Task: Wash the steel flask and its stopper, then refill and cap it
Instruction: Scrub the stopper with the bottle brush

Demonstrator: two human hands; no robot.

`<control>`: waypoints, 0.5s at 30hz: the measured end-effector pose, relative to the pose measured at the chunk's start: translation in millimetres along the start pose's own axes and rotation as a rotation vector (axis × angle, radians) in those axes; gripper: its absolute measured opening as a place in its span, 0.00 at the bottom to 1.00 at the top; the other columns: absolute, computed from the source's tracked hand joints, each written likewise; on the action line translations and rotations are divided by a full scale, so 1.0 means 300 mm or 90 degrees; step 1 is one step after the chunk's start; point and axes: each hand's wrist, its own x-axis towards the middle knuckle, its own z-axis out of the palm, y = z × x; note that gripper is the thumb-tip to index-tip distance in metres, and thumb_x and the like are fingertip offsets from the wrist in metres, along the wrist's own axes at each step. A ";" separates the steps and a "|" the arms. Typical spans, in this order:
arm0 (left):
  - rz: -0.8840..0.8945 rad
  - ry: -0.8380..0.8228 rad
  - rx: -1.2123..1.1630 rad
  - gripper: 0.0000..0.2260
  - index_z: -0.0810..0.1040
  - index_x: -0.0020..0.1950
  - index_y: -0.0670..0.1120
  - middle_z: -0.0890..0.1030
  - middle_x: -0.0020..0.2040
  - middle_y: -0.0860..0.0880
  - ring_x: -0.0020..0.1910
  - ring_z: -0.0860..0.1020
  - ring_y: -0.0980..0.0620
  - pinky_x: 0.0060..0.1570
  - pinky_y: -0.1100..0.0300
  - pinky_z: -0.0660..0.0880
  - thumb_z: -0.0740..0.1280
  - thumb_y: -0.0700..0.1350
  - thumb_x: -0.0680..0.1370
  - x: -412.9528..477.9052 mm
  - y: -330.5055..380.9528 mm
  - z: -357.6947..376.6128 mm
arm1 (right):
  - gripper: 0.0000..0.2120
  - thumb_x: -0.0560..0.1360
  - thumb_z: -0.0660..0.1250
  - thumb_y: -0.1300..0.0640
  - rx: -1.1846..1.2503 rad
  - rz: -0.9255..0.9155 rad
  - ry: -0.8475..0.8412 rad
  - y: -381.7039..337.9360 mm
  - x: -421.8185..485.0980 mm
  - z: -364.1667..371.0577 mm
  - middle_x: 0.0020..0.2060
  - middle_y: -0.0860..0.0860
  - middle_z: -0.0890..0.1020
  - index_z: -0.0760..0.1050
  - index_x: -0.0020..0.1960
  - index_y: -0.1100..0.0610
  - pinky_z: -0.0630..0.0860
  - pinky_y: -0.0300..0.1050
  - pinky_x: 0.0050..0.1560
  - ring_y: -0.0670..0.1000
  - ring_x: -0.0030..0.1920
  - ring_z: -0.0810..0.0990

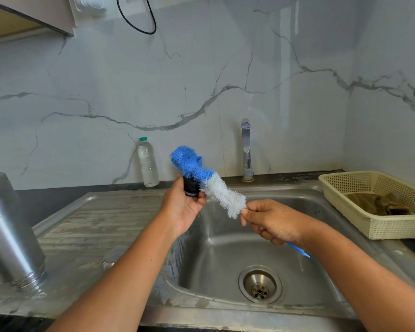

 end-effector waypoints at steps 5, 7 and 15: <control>0.026 0.049 -0.135 0.14 0.75 0.60 0.41 0.80 0.45 0.42 0.30 0.74 0.52 0.27 0.63 0.73 0.58 0.51 0.88 0.018 0.053 -0.014 | 0.13 0.85 0.60 0.50 0.013 0.006 -0.016 0.013 -0.014 -0.037 0.29 0.47 0.65 0.77 0.48 0.54 0.55 0.39 0.26 0.46 0.27 0.58; 0.022 0.045 -0.140 0.14 0.75 0.59 0.41 0.80 0.45 0.42 0.30 0.74 0.52 0.27 0.63 0.73 0.57 0.51 0.88 0.021 0.052 -0.026 | 0.13 0.85 0.60 0.50 0.007 0.007 -0.024 0.014 -0.010 -0.026 0.29 0.47 0.65 0.77 0.47 0.54 0.55 0.39 0.25 0.46 0.27 0.59; -0.004 -0.016 -0.111 0.13 0.75 0.55 0.41 0.80 0.37 0.44 0.29 0.73 0.52 0.25 0.64 0.69 0.57 0.49 0.87 -0.009 0.043 -0.007 | 0.13 0.86 0.59 0.50 0.059 0.005 -0.028 0.010 -0.007 -0.033 0.29 0.47 0.64 0.77 0.47 0.54 0.54 0.37 0.24 0.46 0.27 0.57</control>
